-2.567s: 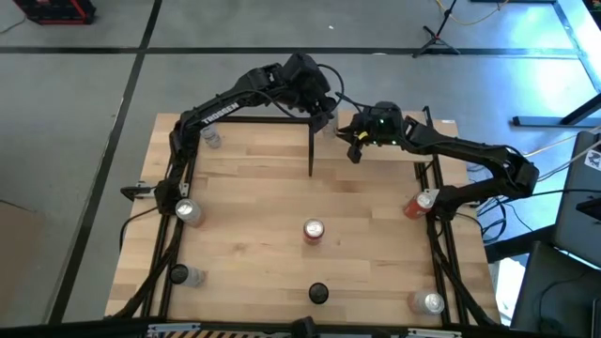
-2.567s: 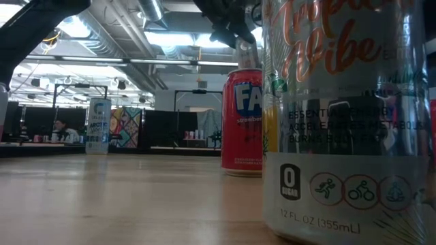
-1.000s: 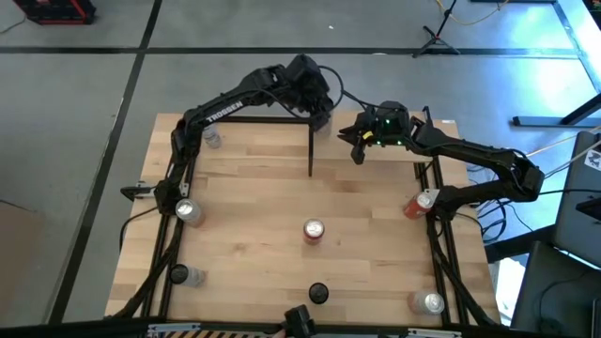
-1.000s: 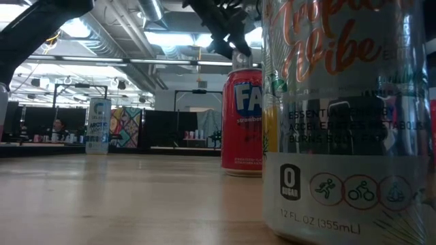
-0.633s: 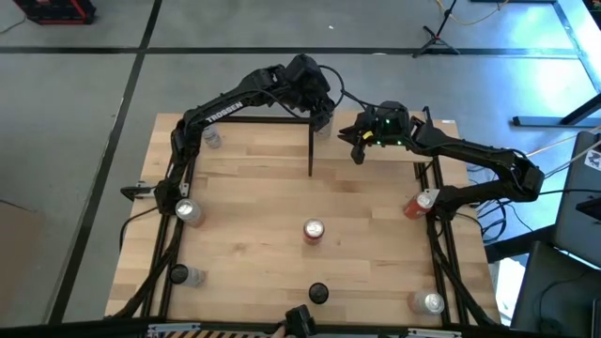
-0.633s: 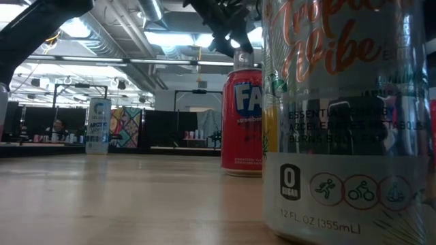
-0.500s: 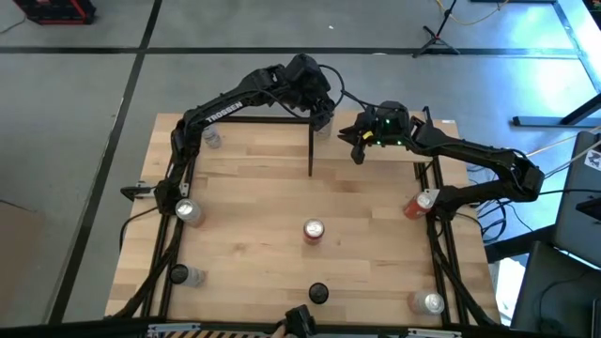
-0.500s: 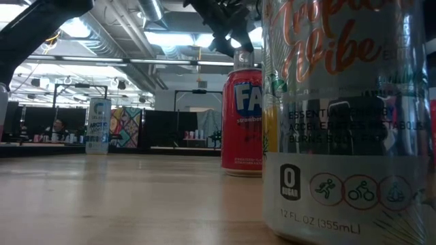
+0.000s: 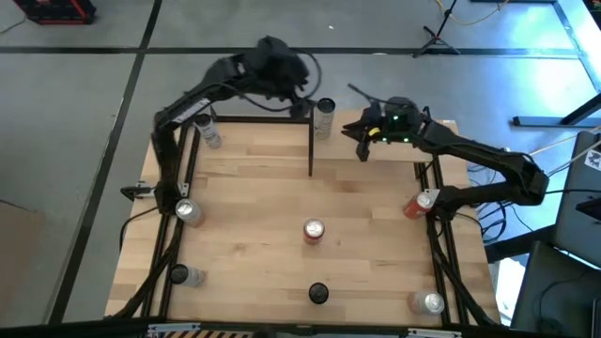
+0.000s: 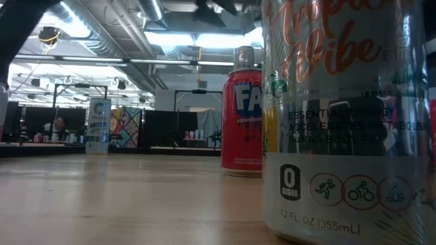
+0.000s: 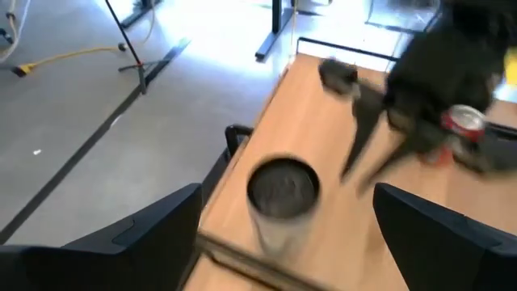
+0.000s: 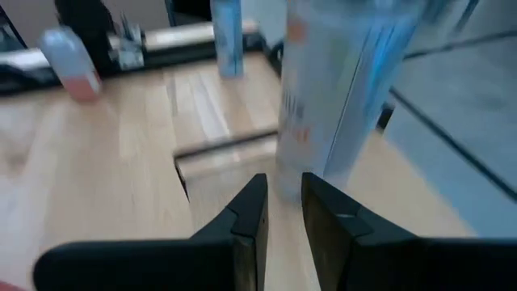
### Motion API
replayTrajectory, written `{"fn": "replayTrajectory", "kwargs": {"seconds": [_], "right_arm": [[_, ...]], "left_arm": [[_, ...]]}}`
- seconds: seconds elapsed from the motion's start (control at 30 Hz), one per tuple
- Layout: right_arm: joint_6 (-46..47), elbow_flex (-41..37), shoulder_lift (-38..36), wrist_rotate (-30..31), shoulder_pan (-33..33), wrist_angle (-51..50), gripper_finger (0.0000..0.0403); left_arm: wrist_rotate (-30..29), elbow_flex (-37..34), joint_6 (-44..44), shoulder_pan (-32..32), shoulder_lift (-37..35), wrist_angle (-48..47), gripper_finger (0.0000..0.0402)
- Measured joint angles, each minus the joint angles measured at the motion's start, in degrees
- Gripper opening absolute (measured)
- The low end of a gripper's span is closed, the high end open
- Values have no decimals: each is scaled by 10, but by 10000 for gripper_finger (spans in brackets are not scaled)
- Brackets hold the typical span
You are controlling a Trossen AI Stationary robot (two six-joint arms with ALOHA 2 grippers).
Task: Place canned beverage on shelf
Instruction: Put the white yellow soda can on the shelf aligned with the other white yellow soda can
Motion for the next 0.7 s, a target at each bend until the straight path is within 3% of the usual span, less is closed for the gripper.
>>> {"fn": "replayTrajectory", "kwargs": {"seconds": [0.23, 0.4, 0.7], "right_arm": [[-4, 64, -71, -17, 0, -131, 69], [7, 60, -120, -63, 0, -160, 69], [11, 60, -142, -131, 13, -180, 69]], "left_arm": [[6, -1, -9, -28, -78, -163, 353], [3, -38, -75, -66, -119, -257, 353], [-29, -192, -235, -162, -226, -271, 353]]}}
